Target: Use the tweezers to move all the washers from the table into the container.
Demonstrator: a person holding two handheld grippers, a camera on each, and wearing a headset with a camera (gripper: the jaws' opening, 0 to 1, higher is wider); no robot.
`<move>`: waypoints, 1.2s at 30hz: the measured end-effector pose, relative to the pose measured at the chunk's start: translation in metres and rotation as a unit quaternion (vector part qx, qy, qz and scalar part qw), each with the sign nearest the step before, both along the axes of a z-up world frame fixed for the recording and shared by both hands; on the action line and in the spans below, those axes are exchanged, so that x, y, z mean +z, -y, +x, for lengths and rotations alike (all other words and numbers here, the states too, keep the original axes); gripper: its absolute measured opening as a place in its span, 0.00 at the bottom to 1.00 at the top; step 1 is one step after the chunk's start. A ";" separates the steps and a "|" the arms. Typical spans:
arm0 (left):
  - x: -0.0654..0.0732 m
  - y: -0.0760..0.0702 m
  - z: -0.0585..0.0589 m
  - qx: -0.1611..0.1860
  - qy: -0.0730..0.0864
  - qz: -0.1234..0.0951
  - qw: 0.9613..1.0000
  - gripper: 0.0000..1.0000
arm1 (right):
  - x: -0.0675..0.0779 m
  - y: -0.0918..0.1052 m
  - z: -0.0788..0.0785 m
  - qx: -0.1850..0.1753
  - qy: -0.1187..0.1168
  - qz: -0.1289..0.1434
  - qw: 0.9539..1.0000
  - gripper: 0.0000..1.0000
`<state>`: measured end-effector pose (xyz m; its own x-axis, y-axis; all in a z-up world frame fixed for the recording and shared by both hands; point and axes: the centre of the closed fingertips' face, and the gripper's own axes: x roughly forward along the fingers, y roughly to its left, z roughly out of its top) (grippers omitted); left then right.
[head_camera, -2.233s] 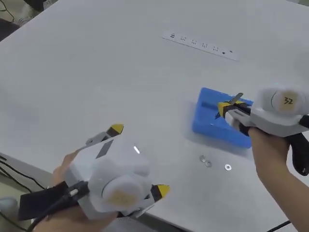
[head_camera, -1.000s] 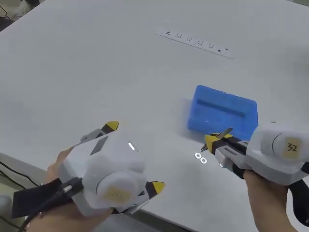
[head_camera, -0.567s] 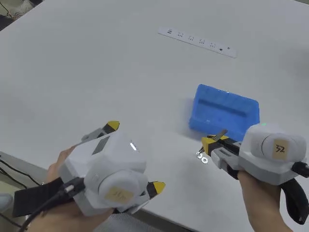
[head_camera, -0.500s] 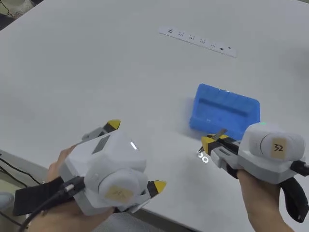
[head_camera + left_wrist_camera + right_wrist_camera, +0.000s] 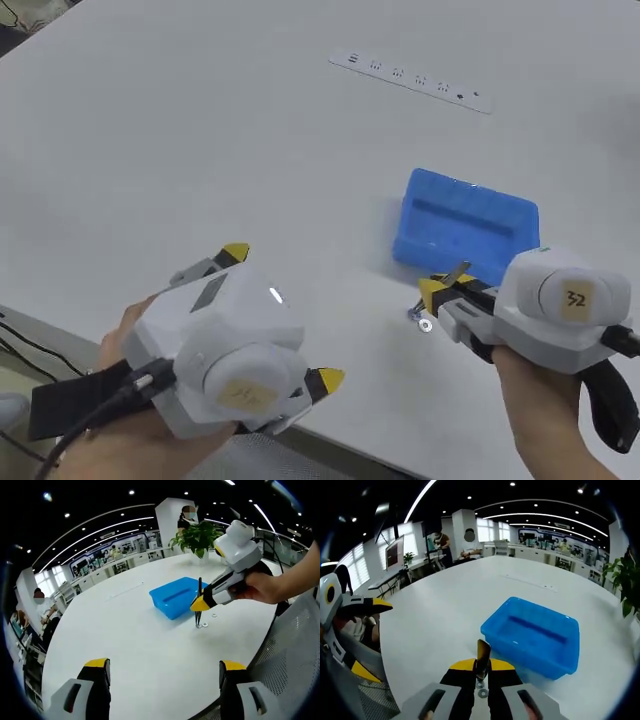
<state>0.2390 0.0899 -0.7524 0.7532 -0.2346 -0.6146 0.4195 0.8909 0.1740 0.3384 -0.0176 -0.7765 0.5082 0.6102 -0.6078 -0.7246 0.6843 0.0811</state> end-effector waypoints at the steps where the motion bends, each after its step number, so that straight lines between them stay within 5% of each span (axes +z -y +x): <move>1: 0.000 0.000 0.000 -0.001 0.000 0.001 1.000 0.92 | 0.000 -0.001 0.000 0.001 0.001 -0.001 1.000 0.05; 18: 0.000 -0.001 0.000 0.000 0.001 0.004 1.000 0.92 | -0.002 0.000 0.000 -0.005 -0.012 0.001 1.000 0.04; 36: 0.003 0.001 0.002 0.002 0.005 0.002 1.000 0.92 | 0.074 0.002 0.028 -0.016 0.041 0.049 0.998 0.03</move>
<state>0.2411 0.0888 -0.7494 0.7604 -0.2292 -0.6077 0.4147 0.8914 0.1826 0.3665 -0.0197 -0.7021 0.5745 0.6472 -0.5010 -0.7093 0.6992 0.0899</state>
